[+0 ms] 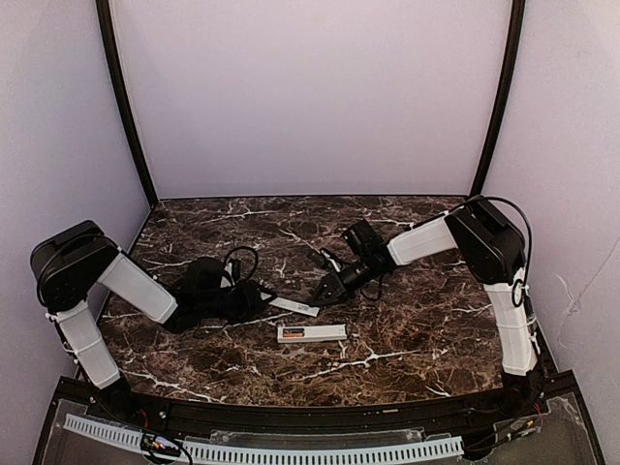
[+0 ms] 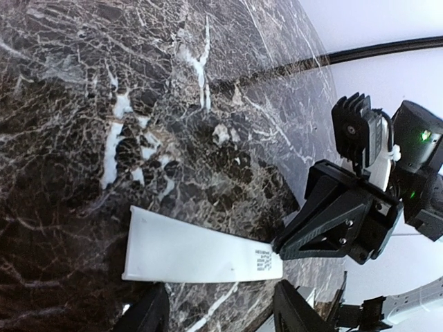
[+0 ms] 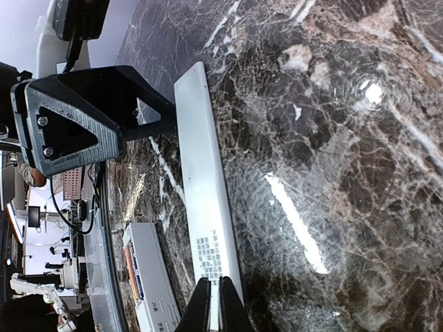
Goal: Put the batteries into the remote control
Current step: Pick up the battery cover from the center of the board.
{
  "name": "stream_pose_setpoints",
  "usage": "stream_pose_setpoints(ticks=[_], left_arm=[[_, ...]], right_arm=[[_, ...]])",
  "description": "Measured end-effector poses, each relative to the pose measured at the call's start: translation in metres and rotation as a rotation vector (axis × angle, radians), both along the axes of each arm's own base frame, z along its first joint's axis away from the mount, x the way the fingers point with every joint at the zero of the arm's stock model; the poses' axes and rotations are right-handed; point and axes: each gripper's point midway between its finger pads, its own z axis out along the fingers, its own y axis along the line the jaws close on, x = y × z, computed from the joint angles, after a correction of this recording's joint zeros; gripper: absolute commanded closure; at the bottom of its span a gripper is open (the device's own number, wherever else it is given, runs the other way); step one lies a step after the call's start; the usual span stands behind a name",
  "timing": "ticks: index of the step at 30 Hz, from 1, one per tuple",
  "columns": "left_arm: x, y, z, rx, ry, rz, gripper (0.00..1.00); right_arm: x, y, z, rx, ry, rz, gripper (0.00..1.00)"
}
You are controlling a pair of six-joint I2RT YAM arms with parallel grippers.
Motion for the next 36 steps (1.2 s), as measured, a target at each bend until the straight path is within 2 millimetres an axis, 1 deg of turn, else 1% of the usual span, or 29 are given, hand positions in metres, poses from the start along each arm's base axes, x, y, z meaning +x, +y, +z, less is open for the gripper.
stream_pose_setpoints(ticks=[10,12,16,19,22,25,31,36], left_arm=[[0.006,-0.011,-0.001,-0.126,0.024,0.033,0.53],[0.008,-0.014,-0.001,-0.147,0.029,0.033,0.53],[0.011,-0.023,0.000,-0.177,0.040,0.029,0.53],[0.009,-0.032,0.000,-0.195,0.053,0.020,0.53],[0.005,-0.036,0.000,-0.204,0.068,0.019,0.53],[0.003,-0.035,-0.001,-0.210,0.073,0.033,0.54],[-0.003,-0.022,-0.001,-0.210,0.075,0.068,0.52],[-0.004,-0.019,-0.001,-0.205,0.073,0.078,0.51]], right_arm=[[0.001,0.000,-0.001,-0.004,0.000,-0.001,0.96],[0.000,-0.001,-0.005,-0.012,0.009,-0.001,0.96],[0.000,0.000,-0.005,-0.012,0.012,0.000,0.96],[0.000,0.000,-0.004,-0.012,0.012,0.000,0.96],[0.000,0.000,-0.005,-0.014,0.011,0.000,0.95],[0.001,0.000,-0.004,-0.021,0.008,0.000,0.94],[0.005,-0.004,-0.001,-0.032,0.001,-0.010,0.95],[0.007,0.001,0.011,-0.001,0.000,0.004,0.95]])
